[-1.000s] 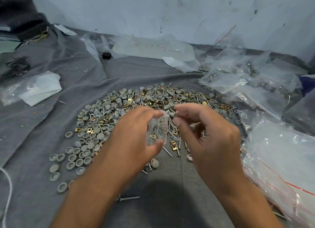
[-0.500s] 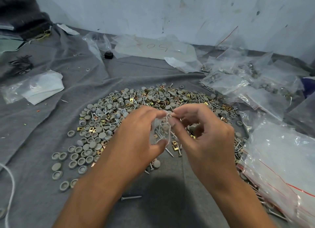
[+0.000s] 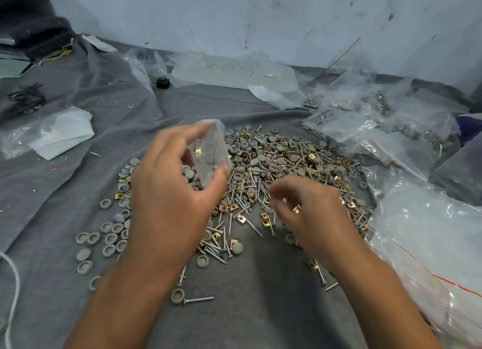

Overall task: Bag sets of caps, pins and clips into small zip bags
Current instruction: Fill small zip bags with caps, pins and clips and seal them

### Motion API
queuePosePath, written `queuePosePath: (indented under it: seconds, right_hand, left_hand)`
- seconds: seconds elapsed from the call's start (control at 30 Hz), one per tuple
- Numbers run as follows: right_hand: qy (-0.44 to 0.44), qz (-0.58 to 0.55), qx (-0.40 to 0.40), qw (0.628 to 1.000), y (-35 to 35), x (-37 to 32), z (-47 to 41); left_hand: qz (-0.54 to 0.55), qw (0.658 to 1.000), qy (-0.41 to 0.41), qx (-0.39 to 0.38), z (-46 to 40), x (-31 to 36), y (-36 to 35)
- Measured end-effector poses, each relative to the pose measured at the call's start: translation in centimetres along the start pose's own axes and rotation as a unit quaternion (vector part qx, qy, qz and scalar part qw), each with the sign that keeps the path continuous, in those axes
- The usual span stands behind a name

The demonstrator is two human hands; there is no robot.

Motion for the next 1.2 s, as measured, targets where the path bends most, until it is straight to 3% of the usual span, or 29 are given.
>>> queuePosePath:
  seconds: [0.07,0.13,0.27,0.73,0.83,0.93,1.0,1.07,1.2]
  right_hand:
    - [-0.006,0.086,-0.097,0.992,-1.7,0.6,0.2]
    - [-0.008,0.124,-0.141,0.982,-2.7,0.7,0.4]
    - [-0.013,0.132,-0.150,0.980,-2.9,0.5,0.4]
    - [-0.029,0.087,-0.155,0.984,-2.7,1.2,0.1]
    - [-0.019,0.003,-0.096,0.995,-1.9,1.0,0.0]
    - [0.078,-0.116,0.064,0.988,0.5,-1.7,0.2]
    - [0.147,-0.133,0.143,0.970,1.6,-3.7,0.7]
    - [0.182,-0.117,0.174,0.961,1.5,-4.8,1.0]
    - [0.127,-0.114,0.189,0.967,0.7,-4.6,1.1]
  left_hand:
    - [-0.027,0.999,-0.016,0.005,-0.1,0.2,0.3]
    - [-0.060,0.996,-0.009,-0.060,0.0,-0.1,-0.7]
    - [-0.091,0.982,0.014,-0.162,0.8,-1.1,-2.8]
    - [-0.077,0.980,0.024,-0.179,0.8,-1.5,-2.7]
    - [-0.077,0.980,0.023,-0.181,0.9,-1.4,-2.7]
    - [-0.074,0.980,0.020,-0.183,0.8,-1.2,-2.8]
    - [-0.068,0.980,0.022,-0.184,0.9,-1.2,-2.8]
    - [-0.064,0.980,0.021,-0.187,0.9,-1.1,-2.9]
    - [-0.059,0.980,0.018,-0.190,0.9,-1.1,-3.1]
Point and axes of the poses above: each hand's wrist, its own z-axis away from the middle knuckle, its own y-axis out of the back of the hand, x = y × z, the point moved 5 cm from there along -z, towards the middle knuckle, and after that the axes turned 6 degrees about z, right-handed, at the moved point
